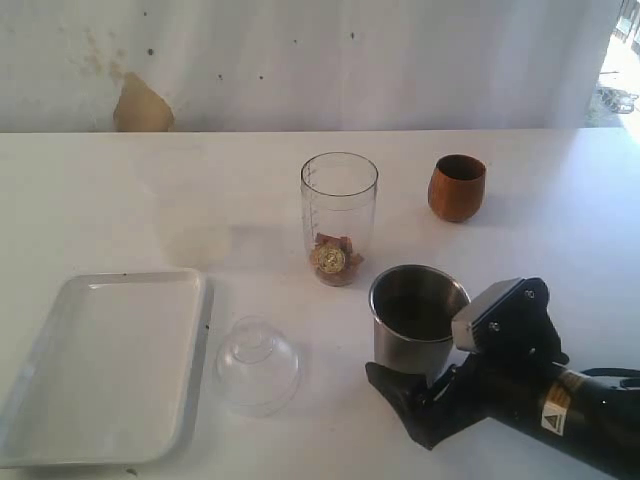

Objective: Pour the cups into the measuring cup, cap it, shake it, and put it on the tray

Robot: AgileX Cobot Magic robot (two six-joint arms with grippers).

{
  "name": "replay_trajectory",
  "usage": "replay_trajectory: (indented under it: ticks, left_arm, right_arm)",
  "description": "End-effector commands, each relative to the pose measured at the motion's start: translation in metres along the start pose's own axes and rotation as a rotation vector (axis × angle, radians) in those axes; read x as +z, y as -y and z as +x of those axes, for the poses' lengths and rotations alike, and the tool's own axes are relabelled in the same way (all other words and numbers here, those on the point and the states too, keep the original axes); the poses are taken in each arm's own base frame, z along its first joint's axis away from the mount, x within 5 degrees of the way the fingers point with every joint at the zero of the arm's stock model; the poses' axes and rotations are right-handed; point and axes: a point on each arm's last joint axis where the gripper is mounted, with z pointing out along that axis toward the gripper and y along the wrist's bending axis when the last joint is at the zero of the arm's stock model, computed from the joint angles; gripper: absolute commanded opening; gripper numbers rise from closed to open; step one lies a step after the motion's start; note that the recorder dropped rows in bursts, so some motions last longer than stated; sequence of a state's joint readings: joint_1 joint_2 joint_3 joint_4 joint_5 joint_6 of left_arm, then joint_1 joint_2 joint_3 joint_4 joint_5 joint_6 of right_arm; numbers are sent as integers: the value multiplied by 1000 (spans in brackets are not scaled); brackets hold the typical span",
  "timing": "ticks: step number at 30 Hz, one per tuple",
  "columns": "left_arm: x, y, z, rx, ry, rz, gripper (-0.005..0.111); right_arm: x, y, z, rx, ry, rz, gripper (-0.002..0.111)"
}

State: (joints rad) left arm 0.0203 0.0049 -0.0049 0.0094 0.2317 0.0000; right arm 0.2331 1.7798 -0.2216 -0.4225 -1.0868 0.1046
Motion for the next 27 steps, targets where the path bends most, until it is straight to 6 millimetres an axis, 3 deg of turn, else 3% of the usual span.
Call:
replay_trajectory:
  ticks: [1,27]
  left_arm:
    - [0,0,2,2,-2,4,0]
    - [0,0,2,2,-2,4,0]
  right_arm:
    - [7,1,-2,-11,20,-3,105]
    - [11,1,0,5,68,-16,105]
